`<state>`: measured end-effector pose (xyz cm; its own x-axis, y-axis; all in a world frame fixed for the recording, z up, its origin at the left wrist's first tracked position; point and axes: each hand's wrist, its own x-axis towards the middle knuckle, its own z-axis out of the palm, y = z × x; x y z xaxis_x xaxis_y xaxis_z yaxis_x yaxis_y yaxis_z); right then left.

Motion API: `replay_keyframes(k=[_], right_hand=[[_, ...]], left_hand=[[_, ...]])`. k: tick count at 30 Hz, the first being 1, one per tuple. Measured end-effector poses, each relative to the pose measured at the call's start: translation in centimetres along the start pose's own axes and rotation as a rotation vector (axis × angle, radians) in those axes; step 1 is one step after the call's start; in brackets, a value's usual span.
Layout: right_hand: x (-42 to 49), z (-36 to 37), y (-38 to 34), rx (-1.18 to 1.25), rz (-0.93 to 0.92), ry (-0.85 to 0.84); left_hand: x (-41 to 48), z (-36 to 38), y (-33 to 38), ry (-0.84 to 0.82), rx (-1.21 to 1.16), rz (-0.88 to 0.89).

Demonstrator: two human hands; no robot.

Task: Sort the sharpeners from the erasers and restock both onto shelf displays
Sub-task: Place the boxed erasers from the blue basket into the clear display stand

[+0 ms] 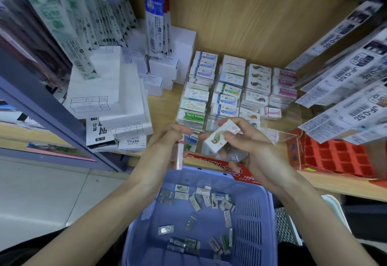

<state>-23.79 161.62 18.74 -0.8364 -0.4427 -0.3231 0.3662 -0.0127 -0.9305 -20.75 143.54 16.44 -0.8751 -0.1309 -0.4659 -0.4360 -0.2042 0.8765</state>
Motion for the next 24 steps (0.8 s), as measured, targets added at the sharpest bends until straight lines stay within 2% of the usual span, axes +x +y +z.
replay_keyframes(k=[3, 6, 10, 12, 16, 21, 24], right_hand=[[-0.1, -0.5, 0.2, -0.006, -0.092, 0.054], [-0.1, -0.9, 0.4, -0.013, -0.145, 0.078], [-0.2, -1.4, 0.6, -0.031, -0.112, 0.071], [-0.4, -1.7, 0.9, -0.168, -0.143, 0.126], [-1.1, -2.8, 1.4, -0.643, -0.29, 0.267], [-1.3, -4.4, 1.8, -0.841, -0.357, 0.346], [-1.1, -5.8, 1.6, -0.906, -0.356, 0.529]], left_hand=[[-0.3, 0.8, 0.5, -0.163, 0.218, 0.107], [-0.5, 1.9, 0.9, -0.28, 0.241, 0.18], [0.1, 2.2, 1.0, -0.211, 0.164, 0.188], [0.3, 2.2, 0.9, -0.197, 0.173, 0.174], [0.7, 2.6, 0.7, -0.212, 0.222, 0.197], [1.5, 4.4, 0.2, -0.179, 0.301, 0.286], [1.8, 5.2, 0.4, -0.119, 0.416, 0.352]])
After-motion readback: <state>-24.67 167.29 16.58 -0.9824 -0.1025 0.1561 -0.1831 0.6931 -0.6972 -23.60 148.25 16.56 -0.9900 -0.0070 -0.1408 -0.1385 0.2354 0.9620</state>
